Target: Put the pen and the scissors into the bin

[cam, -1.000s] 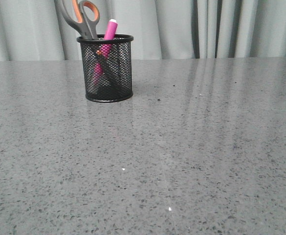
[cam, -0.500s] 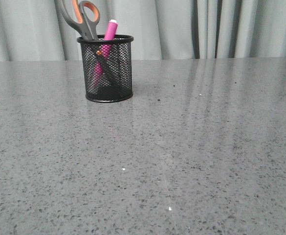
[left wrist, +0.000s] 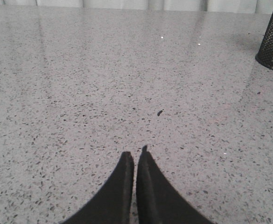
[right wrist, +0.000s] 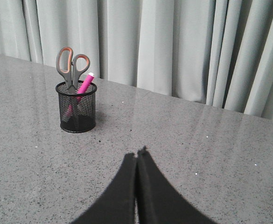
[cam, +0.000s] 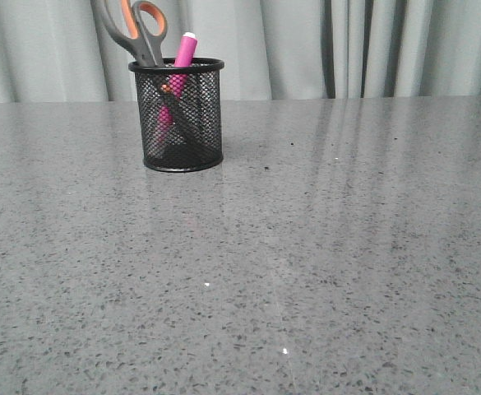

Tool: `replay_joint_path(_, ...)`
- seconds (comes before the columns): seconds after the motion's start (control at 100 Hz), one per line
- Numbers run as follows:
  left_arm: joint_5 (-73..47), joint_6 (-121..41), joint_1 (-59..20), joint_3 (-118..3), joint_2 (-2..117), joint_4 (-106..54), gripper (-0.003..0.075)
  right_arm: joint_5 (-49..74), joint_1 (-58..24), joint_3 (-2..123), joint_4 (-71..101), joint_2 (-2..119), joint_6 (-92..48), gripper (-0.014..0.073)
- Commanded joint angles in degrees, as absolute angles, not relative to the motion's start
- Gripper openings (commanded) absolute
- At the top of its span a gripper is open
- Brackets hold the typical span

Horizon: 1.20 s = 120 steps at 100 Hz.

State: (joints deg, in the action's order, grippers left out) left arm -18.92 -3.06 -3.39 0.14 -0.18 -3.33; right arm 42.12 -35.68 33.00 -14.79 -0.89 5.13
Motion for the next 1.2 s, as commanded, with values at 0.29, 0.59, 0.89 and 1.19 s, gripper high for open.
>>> replay_joint_path(0.29, -15.7, -2.6, -3.3, 2.6, -2.0, -3.4, -0.0019, 33.0, -34.0, 27.1, -25.4, -1.5, 11.0, -0.007)
replay_joint_path(0.59, -15.7, -2.6, -3.3, 2.6, -2.0, -3.4, -0.0019, 7.0, -17.3, 5.3, -13.3, 3.7, 9.0, -0.007)
replay_joint_path(0.89, -15.7, -2.6, -3.3, 2.6, -2.0, -3.4, -0.0019, 5.1, -5.6, -1.5, -11.0, 2.6, 5.1, -0.007)
replay_joint_path(1.19, -15.9, -2.6, -3.3, 2.6, -2.0, -3.4, -0.0019, 16.5, -4.8, -1.5, -10.7, -1.7, 3.0, -0.007)
